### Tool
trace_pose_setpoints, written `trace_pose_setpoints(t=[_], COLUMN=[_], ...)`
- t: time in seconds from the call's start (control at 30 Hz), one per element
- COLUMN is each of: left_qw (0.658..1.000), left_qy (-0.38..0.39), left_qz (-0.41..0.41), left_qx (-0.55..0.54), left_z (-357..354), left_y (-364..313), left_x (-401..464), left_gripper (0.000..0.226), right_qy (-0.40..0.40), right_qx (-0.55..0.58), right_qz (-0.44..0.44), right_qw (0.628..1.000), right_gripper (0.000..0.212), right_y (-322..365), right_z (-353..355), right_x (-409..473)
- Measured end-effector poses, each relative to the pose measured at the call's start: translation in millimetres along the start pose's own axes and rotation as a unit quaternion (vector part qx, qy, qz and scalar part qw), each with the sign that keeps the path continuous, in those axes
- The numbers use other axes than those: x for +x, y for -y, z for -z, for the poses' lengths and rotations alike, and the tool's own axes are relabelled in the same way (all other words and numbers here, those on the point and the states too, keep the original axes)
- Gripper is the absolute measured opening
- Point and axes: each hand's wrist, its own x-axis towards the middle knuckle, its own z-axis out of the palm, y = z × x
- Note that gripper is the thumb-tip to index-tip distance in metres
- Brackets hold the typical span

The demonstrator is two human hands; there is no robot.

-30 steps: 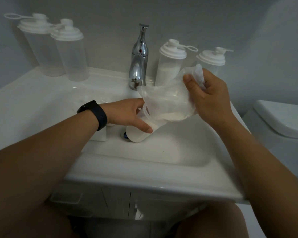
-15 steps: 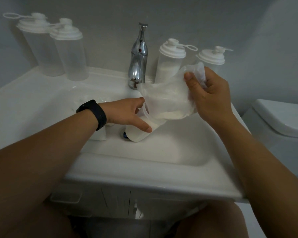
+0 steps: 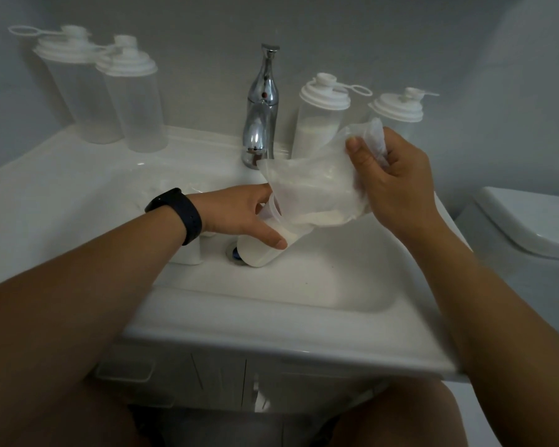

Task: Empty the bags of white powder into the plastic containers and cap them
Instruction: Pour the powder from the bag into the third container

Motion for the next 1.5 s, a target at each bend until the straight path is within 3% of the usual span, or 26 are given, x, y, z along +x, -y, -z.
trace_pose_setpoints(t=[0.53,0.77,1.07,1.5], left_qw=[1.000,1.000,1.000,1.000], left_qy=[0.000,0.002,-0.001,0.000], left_qz=[0.002,0.005,0.007,0.006], left_qx=[0.002,0.008,-0.002,-0.011], left_z=[-0.2,0.4,0.6,0.2], left_y=[0.9,0.3,1.8,0.9], left_x=[1.2,0.4,0.3,-0.1], left_gripper=[0.079,0.079,0.079,0.075], right_qy=[0.005,0.006,0.013,0.016], right_qx=[0.010,0.002,0.009,0.014], right_qz=[-0.004,-0.014,-0.016,-0.012], right_qw=[1.000,1.000,1.000,1.000], right_gripper=[0.013,0.029,0.031,0.020], right_y=[3.2,-3.9,-2.8,1.6], right_z=[0.9,0.4,-0.7,-0.3], right_x=[-0.4,2.0,1.3,-0.6])
